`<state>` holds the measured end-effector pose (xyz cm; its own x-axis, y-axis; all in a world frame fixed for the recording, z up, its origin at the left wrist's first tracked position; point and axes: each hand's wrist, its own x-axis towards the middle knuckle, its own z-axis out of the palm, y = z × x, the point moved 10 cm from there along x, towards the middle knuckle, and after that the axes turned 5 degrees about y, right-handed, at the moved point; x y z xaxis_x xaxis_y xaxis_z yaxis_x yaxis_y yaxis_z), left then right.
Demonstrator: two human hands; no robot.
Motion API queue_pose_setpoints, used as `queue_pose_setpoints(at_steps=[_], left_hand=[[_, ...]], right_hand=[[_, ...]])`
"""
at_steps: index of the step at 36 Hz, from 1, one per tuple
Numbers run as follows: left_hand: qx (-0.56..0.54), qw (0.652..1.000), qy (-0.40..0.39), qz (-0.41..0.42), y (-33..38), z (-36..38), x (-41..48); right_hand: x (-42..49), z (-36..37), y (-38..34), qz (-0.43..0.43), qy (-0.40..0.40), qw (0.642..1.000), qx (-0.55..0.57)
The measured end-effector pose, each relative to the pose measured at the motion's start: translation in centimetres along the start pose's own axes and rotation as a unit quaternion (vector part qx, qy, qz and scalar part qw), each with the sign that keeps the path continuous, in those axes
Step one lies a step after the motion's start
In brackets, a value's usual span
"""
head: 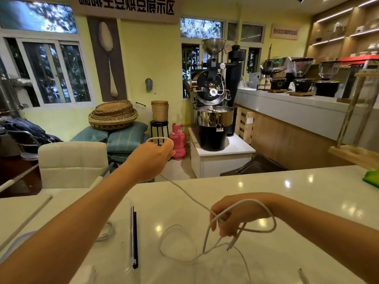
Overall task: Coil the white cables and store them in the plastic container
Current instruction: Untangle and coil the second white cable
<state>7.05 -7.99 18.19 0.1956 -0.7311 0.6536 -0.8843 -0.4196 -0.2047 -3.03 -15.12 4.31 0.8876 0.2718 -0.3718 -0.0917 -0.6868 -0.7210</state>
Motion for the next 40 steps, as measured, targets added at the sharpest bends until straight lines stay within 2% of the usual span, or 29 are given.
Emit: queue_pose_setpoints(at_steps=[3, 5, 7, 11, 15, 20, 22, 26, 28, 32, 35, 37, 40], left_hand=[[0.106, 0.993, -0.021, 0.045, 0.6, -0.6, -0.8], [0.126, 0.992, 0.002, 0.027, -0.4, -1.4, -1.1], [0.102, 0.994, 0.031, -0.006, -1.7, -2.3, -1.2], [0.106, 0.991, 0.052, -0.069, -3.9, -2.9, -1.5], [0.069, 0.975, 0.067, -0.199, -9.1, -2.4, -3.0], [0.029, 0.952, 0.031, -0.303, -13.6, -0.7, -6.3], [0.031, 0.944, 0.008, -0.329, -14.9, 0.0, -7.8], [0.026, 0.933, -0.024, -0.358, -16.8, 0.9, -10.7], [0.007, 0.923, -0.024, -0.385, -17.8, 1.2, -12.1], [-0.024, 0.905, -0.031, -0.423, -18.4, 1.4, -12.9], [-0.061, 0.904, -0.034, -0.421, -17.3, 1.3, -11.9], [-0.084, 0.907, -0.030, -0.411, -16.2, 1.1, -11.0], [-0.138, 0.900, -0.013, -0.414, -15.0, 0.7, -10.2]], right_hand=[[-0.5, -1.2, 1.8, 0.022, 0.024, 0.996, -0.084], [-0.9, -2.4, 3.7, 0.057, 0.049, 0.984, -0.161], [-1.4, -3.7, 5.5, 0.088, 0.083, 0.975, -0.187], [-2.7, -7.4, 6.4, 0.095, 0.217, 0.947, -0.217], [-4.1, -10.3, 6.0, 0.033, 0.325, 0.937, -0.122], [-7.0, -13.1, 7.2, -0.046, 0.417, 0.896, 0.143], [-8.0, -14.0, 7.8, -0.068, 0.444, 0.865, 0.224], [-10.8, -16.1, 10.9, -0.070, 0.529, 0.766, 0.358], [-11.5, -16.5, 12.8, -0.062, 0.539, 0.729, 0.418], [-10.7, -15.1, 16.5, 0.028, 0.534, 0.700, 0.473], [-9.4, -13.0, 19.0, 0.108, 0.503, 0.675, 0.529], [-9.1, -12.0, 20.2, 0.122, 0.500, 0.617, 0.595], [-9.6, -11.7, 21.4, 0.073, 0.521, 0.494, 0.692]])
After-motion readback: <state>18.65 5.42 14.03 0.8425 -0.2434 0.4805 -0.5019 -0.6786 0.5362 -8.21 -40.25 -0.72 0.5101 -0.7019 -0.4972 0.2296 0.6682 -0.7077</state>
